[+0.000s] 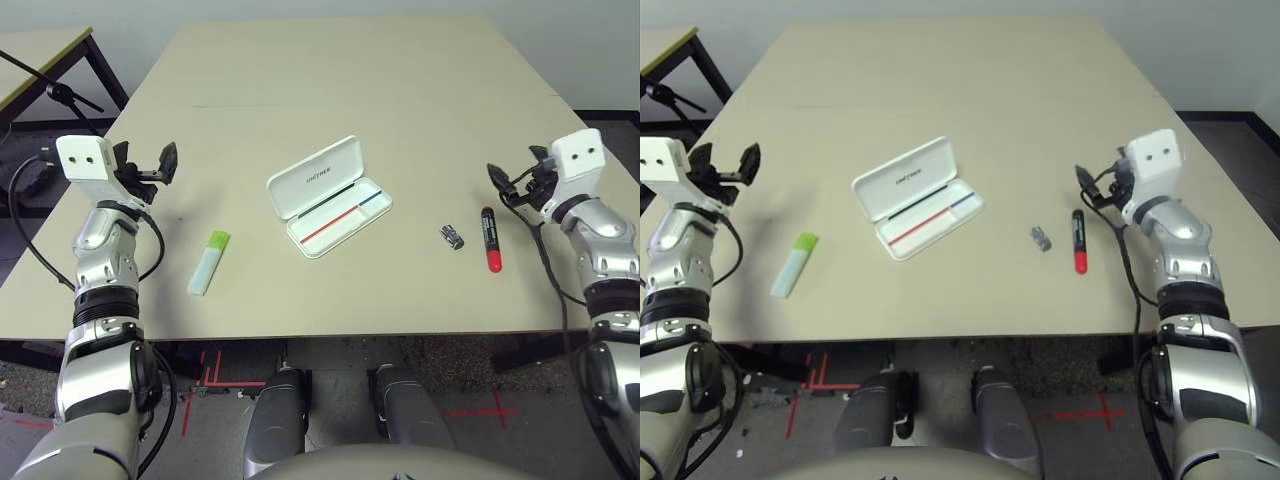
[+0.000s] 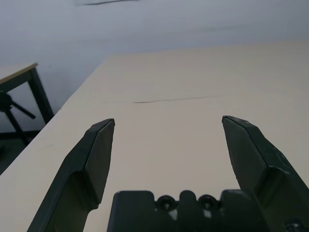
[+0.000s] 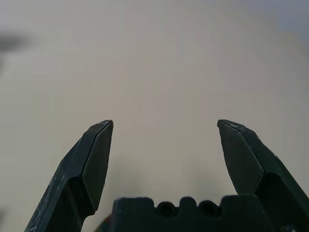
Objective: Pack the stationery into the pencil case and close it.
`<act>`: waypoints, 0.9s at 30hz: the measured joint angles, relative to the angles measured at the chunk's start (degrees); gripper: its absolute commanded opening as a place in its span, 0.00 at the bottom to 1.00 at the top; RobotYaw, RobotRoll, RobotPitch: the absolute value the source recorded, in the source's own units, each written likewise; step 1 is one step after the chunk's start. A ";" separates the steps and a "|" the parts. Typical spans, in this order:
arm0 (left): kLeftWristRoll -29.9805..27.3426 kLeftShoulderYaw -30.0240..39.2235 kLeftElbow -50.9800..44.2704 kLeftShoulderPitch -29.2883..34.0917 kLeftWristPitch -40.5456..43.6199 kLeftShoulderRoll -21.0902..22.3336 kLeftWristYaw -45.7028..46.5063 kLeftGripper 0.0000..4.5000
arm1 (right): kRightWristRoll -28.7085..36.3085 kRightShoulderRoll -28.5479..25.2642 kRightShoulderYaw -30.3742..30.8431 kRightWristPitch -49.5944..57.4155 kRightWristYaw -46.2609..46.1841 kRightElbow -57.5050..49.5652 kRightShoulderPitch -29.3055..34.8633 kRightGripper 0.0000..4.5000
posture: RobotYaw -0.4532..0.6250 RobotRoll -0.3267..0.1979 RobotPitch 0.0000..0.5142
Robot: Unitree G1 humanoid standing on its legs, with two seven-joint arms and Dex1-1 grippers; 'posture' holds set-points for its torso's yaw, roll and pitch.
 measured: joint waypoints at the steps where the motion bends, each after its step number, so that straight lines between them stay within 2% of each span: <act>1: 0.00 -0.16 -1.93 0.78 0.77 0.08 -0.38 0.99 | 0.05 -0.91 1.29 1.24 4.18 -1.39 0.36 1.00 | 0.43 0.62 0.22; 4: -0.06 -0.19 -5.77 1.96 2.76 0.35 -0.93 0.99 | 0.68 -2.44 3.15 4.76 12.35 -4.82 1.54 1.00 | 0.43 0.62 0.22; 10: -2.15 -0.66 -15.28 5.67 8.38 1.04 -3.92 0.99 | 1.99 -4.28 3.75 10.58 19.31 -10.78 2.86 1.00 | 0.45 0.62 0.20; 18: -11.26 -5.59 -39.44 16.98 20.75 2.66 -15.38 0.99 | 2.29 -4.51 3.77 13.67 19.45 -14.43 3.29 1.00 | 0.45 0.62 0.19; 23: -15.63 -10.40 -51.41 19.43 27.64 5.42 -20.94 0.99 | 1.52 -4.47 4.36 13.76 19.01 -14.46 2.45 1.00 | 0.45 0.62 0.18; 27: -18.08 -15.76 -56.09 19.47 32.53 5.24 -22.91 0.99 | 1.08 -4.14 4.90 13.39 18.87 -14.03 1.80 1.00 | 0.45 0.62 0.18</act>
